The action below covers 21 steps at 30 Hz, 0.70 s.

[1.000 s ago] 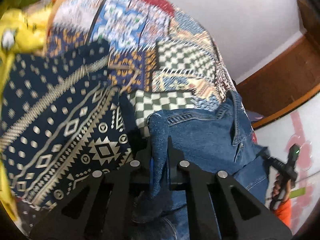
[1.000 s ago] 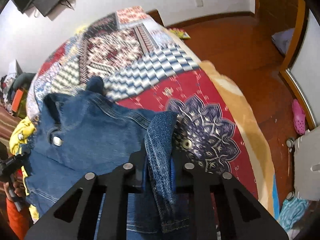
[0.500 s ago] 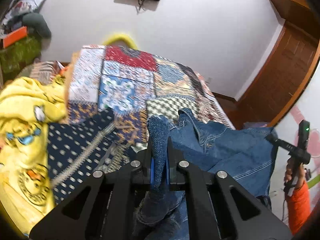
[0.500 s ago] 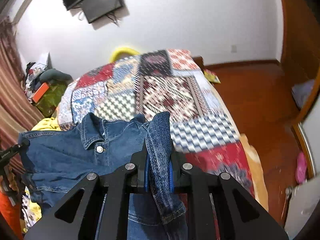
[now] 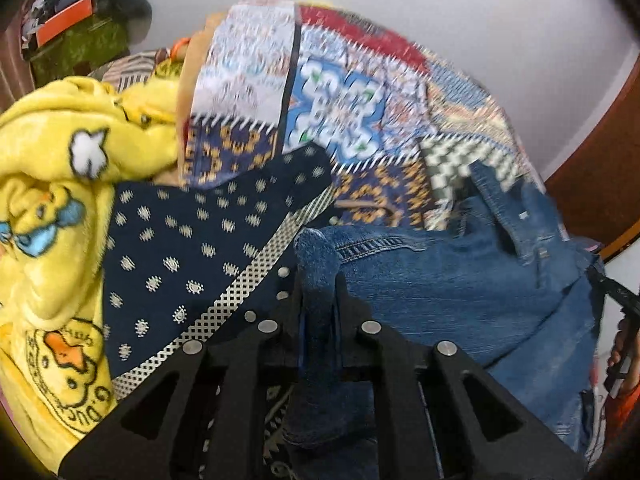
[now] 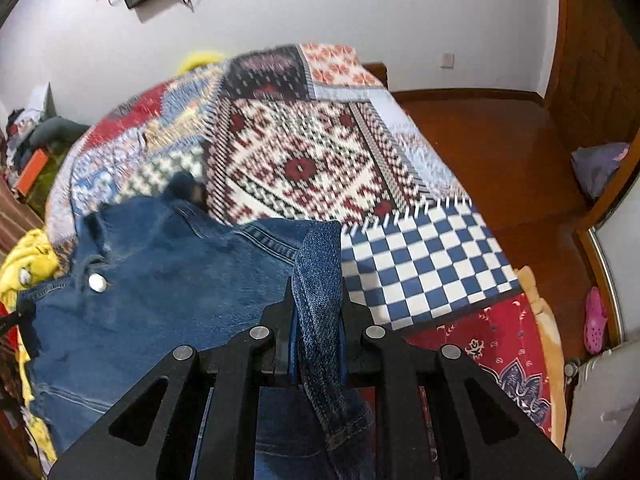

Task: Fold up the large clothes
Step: 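Grasp the denim jacket side edge with the right gripper while the left gripper grasps the hem, then fold the jacket side over the body with both grippers and release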

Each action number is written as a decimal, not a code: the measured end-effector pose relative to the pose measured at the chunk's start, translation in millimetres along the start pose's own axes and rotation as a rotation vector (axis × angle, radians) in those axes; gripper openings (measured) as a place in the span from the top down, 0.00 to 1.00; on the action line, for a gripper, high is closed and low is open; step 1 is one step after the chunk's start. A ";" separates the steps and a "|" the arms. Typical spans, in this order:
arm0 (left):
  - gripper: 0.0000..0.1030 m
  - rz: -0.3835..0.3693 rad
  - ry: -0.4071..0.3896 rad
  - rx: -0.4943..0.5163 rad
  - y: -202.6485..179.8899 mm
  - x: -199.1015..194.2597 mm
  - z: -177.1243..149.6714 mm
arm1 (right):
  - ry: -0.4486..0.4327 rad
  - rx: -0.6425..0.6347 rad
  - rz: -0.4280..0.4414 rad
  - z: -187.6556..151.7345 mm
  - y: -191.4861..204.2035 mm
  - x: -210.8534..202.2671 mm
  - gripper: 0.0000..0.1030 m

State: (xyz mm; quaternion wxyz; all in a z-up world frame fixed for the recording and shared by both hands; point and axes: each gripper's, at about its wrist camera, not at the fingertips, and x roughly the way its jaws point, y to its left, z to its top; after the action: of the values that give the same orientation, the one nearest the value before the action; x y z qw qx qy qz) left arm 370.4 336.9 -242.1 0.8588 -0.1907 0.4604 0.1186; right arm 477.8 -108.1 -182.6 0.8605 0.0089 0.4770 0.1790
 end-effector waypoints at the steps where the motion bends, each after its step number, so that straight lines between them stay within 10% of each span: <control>1: 0.89 0.013 0.014 0.003 -0.8 6.2 -1.3 | 0.007 -0.004 -0.005 -2.5 -1.1 3.5 0.87; 7: 0.85 0.076 0.062 0.049 -2.0 11.4 -12.5 | 0.062 -0.029 0.001 -9.0 -2.2 4.3 0.80; 11: 0.78 0.116 0.076 0.097 -6.4 -9.7 -16.7 | 0.126 -0.037 0.002 -14.1 -2.8 -5.7 0.53; 21: 0.32 0.115 -0.030 0.181 -34.8 -109.5 -55.8 | 0.066 -0.138 -0.046 -51.4 6.6 -97.7 0.29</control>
State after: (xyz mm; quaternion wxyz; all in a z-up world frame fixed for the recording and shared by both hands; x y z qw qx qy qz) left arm 282.0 278.2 -171.1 0.8711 -0.0836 0.4665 0.1285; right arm 386.5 -140.8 -129.5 0.8466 -0.0676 0.4918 0.1920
